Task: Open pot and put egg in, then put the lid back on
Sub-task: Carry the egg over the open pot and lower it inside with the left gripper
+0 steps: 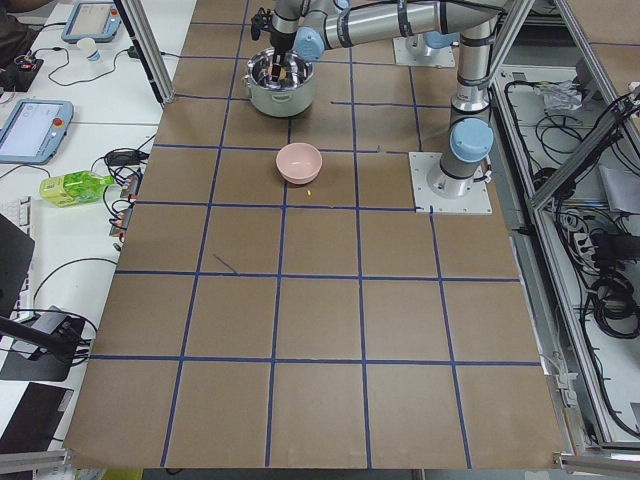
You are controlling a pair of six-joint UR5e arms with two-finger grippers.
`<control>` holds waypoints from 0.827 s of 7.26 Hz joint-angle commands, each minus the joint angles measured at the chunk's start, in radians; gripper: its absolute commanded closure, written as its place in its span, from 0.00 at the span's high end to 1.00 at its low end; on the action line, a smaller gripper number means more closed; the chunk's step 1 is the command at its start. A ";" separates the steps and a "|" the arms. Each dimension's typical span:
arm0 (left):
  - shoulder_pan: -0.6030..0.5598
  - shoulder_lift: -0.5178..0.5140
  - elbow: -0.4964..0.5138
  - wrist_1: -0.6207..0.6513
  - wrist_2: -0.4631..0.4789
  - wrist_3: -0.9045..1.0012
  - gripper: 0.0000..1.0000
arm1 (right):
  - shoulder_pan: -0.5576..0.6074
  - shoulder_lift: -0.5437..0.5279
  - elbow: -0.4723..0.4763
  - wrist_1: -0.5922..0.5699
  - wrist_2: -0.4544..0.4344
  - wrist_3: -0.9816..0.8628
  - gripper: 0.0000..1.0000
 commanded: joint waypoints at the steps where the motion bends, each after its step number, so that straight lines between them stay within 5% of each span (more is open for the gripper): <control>1: -0.012 -0.067 0.018 0.053 -0.012 -0.012 0.21 | 0.000 0.000 0.000 0.000 0.000 -0.001 0.02; 6: -0.051 -0.135 0.010 0.104 -0.068 -0.030 0.21 | 0.000 0.000 0.000 0.001 -0.002 -0.001 0.02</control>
